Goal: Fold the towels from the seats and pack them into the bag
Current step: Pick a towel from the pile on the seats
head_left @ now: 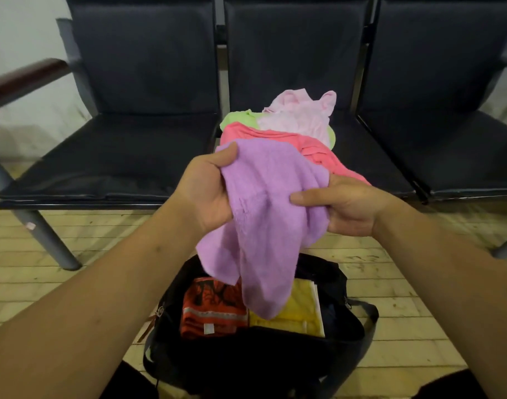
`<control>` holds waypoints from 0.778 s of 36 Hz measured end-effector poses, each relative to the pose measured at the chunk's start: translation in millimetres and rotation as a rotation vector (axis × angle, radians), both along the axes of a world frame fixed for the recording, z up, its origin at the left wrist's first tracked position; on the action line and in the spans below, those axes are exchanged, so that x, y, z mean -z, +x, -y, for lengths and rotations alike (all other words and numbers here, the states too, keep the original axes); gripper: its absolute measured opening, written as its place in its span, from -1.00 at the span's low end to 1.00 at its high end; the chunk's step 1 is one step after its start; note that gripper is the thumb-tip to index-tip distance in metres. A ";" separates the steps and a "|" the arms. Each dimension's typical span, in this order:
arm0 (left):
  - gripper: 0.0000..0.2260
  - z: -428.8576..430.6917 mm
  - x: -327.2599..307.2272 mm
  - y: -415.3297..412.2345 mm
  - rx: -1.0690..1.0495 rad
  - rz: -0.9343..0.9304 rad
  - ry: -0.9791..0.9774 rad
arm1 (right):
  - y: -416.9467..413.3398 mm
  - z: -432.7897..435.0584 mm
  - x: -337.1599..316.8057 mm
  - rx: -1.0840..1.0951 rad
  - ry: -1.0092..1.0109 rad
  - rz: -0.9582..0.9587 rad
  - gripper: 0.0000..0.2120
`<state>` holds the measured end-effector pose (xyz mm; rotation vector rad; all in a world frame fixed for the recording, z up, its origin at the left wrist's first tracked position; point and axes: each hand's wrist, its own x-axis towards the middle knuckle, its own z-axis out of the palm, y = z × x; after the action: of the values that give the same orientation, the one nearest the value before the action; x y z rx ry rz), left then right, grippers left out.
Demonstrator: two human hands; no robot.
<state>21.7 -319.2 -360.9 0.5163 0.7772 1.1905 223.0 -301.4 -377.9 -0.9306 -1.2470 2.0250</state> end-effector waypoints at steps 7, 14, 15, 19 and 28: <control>-0.34 4.8 -3.8 -8.5 0.331 -0.047 0.091 | -9.7 6.6 -11.6 0.261 0.076 -0.156 -0.71; -0.63 6.1 10.4 -8.9 0.373 -0.312 0.134 | -4.8 -1.4 -17.3 0.493 -0.083 -0.279 -0.67; -0.66 5.8 11.2 -8.9 0.352 -0.276 0.128 | -3.2 -2.7 -17.0 0.518 -0.083 -0.245 -0.66; -0.74 8.0 7.2 -2.5 0.239 -0.168 0.138 | 6.8 -4.6 -12.0 0.483 -0.088 -0.073 -0.58; -0.64 12.7 -1.1 5.9 0.064 0.132 0.108 | 4.3 2.6 -4.6 0.122 -0.082 -0.163 -0.52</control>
<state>27.5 -331.9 -359.8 0.5422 0.5817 1.1988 227.4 -304.1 -373.3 -0.8394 -1.0029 2.0243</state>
